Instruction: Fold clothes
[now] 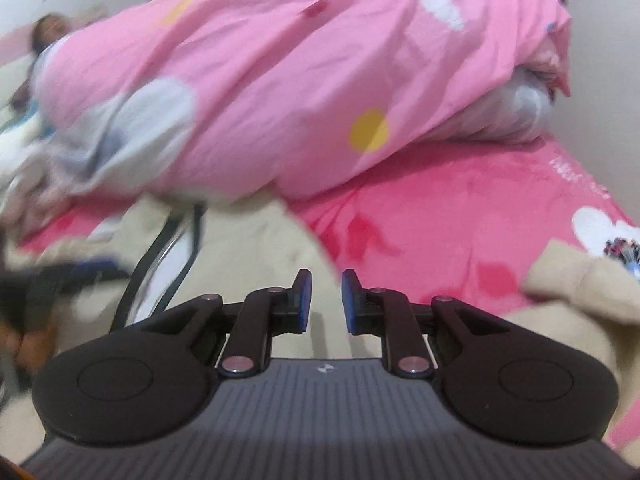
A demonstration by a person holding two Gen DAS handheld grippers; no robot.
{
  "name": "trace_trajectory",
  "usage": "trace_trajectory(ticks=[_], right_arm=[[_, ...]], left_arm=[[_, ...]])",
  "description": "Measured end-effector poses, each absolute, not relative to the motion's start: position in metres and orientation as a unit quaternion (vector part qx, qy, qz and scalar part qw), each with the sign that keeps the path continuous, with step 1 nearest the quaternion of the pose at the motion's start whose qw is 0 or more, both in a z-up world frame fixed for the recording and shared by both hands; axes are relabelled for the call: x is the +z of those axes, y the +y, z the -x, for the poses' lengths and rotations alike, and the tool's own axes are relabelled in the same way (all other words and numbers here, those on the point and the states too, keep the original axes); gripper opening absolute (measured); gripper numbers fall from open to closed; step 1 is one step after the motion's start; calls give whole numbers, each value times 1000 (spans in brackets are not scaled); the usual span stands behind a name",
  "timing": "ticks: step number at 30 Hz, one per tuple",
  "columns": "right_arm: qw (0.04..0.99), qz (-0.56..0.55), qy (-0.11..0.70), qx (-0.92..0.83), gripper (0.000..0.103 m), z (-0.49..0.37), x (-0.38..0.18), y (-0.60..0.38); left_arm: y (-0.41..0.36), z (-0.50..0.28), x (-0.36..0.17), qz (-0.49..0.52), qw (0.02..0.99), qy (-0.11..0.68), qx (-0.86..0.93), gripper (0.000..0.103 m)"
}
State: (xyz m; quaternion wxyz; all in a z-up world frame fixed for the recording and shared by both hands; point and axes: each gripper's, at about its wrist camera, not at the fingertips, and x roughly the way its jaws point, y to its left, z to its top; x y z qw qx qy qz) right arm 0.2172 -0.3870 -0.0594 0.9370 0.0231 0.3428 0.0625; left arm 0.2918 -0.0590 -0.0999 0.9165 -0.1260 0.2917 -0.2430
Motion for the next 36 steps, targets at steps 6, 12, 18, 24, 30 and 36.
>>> trace_trajectory(ticks=[6,12,18,24,30,36], right_arm=[[919,-108,378,40,13,-221,-104,-405],[922,-146,356,34,15,-174,-64,-414],[931,-91,345,76,16,-66,-30,-395],[917,-9,398,36,17,-25,-104,-364],[938,-78,337,7,18,-2,-129,-372],[944,-74,322,9,18,1,-135,-371]], left_arm=[[-54,-266,-66,132,920,279,-240,87],[-60,-197,-22,50,922,291,-251,88],[-98,-137,-24,31,889,337,-308,88],[-141,-98,-58,7,876,349,-333,88],[-166,-72,-100,-93,888,338,-298,89],[-169,-63,-105,-111,894,318,-297,97]])
